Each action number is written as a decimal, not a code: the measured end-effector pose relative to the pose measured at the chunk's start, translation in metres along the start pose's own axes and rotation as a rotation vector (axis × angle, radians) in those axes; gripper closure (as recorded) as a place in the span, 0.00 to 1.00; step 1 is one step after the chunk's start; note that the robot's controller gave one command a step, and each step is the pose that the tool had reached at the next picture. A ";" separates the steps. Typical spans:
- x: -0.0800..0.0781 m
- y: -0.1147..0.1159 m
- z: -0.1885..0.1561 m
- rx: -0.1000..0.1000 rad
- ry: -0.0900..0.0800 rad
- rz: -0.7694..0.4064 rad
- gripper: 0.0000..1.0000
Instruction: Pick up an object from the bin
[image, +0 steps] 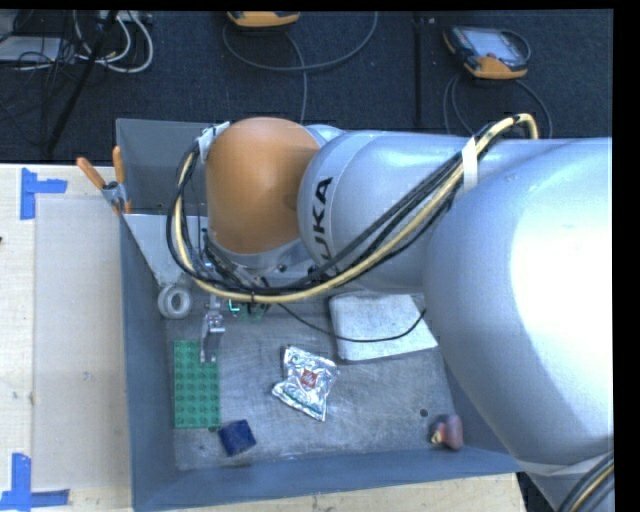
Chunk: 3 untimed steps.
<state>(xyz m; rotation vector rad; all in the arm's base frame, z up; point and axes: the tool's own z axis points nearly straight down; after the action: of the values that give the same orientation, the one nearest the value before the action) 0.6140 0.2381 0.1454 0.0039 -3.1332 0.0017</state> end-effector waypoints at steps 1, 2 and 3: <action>0.048 0.006 0.054 0.001 -0.002 -0.290 0.00; 0.047 0.006 0.052 0.000 -0.006 -0.286 1.00; 0.047 0.006 0.052 0.000 -0.006 -0.285 0.00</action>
Offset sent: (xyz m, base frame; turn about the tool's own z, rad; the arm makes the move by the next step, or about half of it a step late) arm -0.0473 0.0069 -0.0511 -0.2912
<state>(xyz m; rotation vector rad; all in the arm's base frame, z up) 0.5669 0.2437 0.0933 0.4489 -3.1070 -0.0003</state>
